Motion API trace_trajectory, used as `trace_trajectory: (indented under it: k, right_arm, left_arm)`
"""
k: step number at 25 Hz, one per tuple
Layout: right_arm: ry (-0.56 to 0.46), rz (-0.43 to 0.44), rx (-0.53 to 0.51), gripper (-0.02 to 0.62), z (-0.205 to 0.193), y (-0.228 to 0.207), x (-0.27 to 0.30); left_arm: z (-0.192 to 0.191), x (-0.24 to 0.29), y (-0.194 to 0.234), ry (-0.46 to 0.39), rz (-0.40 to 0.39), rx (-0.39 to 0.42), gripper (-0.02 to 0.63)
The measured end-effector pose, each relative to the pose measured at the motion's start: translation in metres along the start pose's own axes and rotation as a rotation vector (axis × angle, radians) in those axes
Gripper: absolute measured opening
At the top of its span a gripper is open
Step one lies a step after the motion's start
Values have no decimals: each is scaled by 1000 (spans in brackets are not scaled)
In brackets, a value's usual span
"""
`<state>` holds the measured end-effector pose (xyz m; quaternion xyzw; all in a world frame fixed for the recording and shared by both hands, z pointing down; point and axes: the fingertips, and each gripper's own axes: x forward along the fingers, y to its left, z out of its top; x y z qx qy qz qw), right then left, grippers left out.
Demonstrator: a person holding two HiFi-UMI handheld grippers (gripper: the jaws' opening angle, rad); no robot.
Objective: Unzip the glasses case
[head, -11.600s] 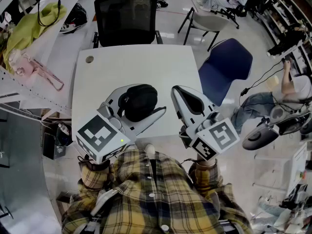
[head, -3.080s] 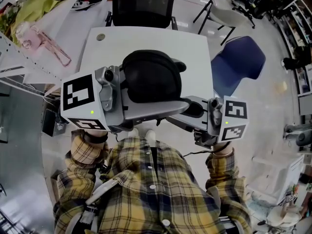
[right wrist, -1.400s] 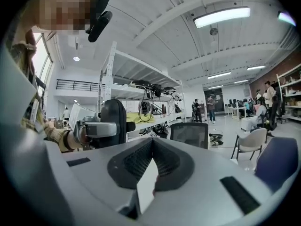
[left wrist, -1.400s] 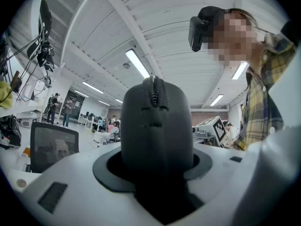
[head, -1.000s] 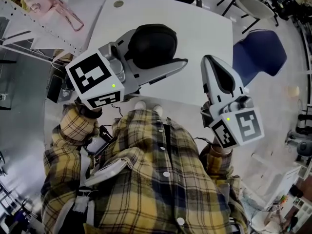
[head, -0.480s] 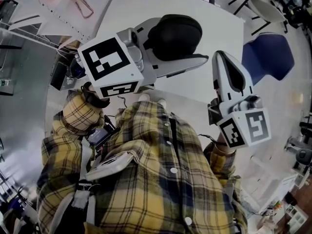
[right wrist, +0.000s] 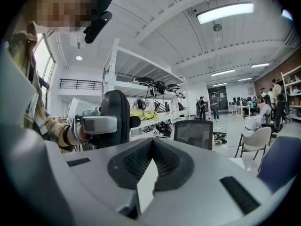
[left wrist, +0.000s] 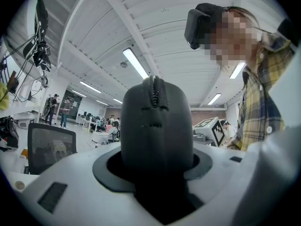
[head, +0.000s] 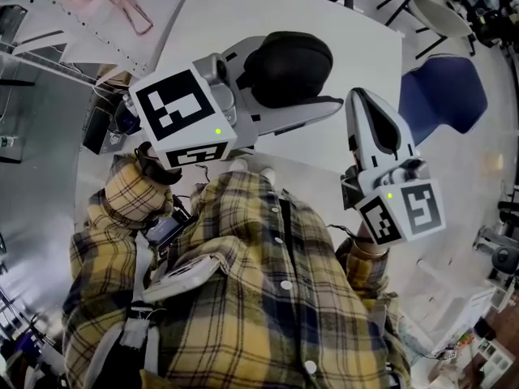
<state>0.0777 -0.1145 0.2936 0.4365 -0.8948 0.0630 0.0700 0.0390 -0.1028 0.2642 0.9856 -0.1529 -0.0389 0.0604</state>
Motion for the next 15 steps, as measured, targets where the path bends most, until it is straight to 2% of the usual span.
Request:
trace_trajectory:
  k: [15]
  right_arm:
    - [5,11,13,-2,-2,1,8]
  left_arm:
    - [-3,0,5,7,-14,-12,247]
